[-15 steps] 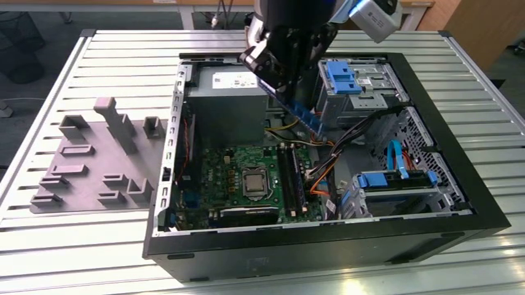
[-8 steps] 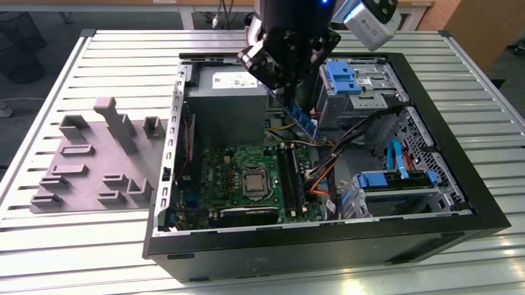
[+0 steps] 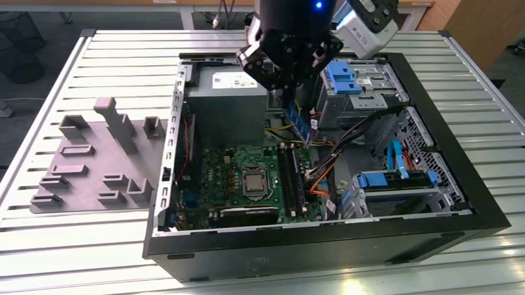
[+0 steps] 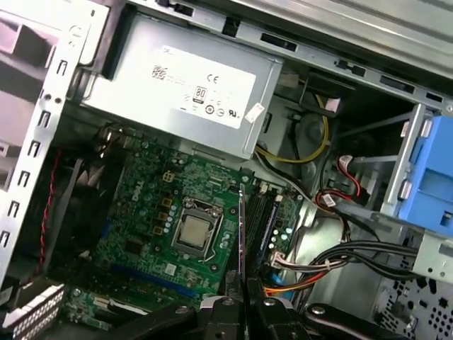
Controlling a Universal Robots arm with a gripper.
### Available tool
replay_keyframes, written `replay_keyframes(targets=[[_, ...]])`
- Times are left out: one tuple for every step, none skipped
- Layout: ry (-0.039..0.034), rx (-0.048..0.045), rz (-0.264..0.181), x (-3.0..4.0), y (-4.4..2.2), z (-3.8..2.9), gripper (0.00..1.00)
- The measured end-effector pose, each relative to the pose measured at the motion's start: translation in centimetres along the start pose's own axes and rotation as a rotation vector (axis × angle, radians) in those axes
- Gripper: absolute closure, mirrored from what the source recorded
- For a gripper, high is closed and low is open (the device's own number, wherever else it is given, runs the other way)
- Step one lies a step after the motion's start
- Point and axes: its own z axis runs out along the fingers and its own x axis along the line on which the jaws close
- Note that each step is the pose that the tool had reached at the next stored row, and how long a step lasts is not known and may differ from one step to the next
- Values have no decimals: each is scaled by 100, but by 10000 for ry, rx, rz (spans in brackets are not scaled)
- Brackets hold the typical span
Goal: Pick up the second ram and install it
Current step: 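Insert the second ram into the second slot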
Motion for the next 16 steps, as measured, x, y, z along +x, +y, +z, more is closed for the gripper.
replay_keyframes(targets=[[0, 5, 178, 0, 0, 4, 86], [0, 11, 371, 0, 0, 10, 86], [0, 16, 549, 0, 0, 14, 86], [0, 22, 730, 0, 0, 19, 86], [0, 28, 909, 1, 0, 23, 86], [0, 33, 1089, 1, 0, 28, 86], [-1, 38, 1269, 1, 0, 33, 86], [-1, 43, 1458, 1, 0, 39, 86], [0, 48, 1640, 1, 0, 44, 86], [-1, 53, 1818, 1, 0, 50, 86], [-1, 57, 2000, 1, 0, 57, 86], [-1, 61, 2179, 2, 0, 64, 86], [-1, 65, 2358, 2, 0, 71, 86], [-2, 68, 2552, 2, 0, 80, 86], [0, 71, 2662, 2, 0, 83, 86], [0, 72, 2668, 2, 0, 82, 86]])
